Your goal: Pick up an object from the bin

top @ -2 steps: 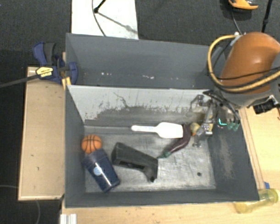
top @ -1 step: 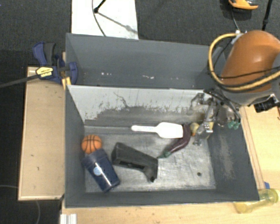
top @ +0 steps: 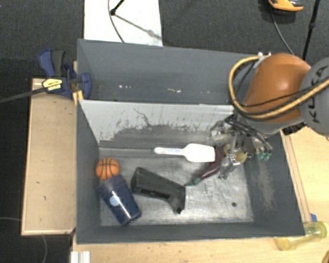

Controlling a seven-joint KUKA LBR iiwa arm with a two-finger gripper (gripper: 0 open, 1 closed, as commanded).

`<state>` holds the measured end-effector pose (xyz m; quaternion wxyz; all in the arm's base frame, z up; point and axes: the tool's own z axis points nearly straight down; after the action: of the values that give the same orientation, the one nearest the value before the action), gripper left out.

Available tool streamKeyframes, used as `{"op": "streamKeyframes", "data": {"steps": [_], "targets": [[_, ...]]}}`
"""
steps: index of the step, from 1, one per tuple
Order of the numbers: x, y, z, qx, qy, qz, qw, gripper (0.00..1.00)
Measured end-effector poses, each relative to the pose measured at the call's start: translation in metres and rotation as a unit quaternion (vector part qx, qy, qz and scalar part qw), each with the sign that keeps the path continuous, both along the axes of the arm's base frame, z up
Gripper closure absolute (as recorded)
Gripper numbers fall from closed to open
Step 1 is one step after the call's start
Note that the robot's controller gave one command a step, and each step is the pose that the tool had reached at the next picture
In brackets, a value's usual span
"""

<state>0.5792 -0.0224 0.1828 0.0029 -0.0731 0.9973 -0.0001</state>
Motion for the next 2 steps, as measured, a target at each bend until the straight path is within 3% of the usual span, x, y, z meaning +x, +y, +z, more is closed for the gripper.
{"op": "streamKeyframes", "data": {"steps": [1, 2], "targets": [[0.001, 0.02, -0.019, 0.0, 0.0028, 0.158, 0.9875, 0.0], [0.001, 0.016, -0.049, -0.001, 0.0018, 0.221, 0.9752, 0.0]]}}
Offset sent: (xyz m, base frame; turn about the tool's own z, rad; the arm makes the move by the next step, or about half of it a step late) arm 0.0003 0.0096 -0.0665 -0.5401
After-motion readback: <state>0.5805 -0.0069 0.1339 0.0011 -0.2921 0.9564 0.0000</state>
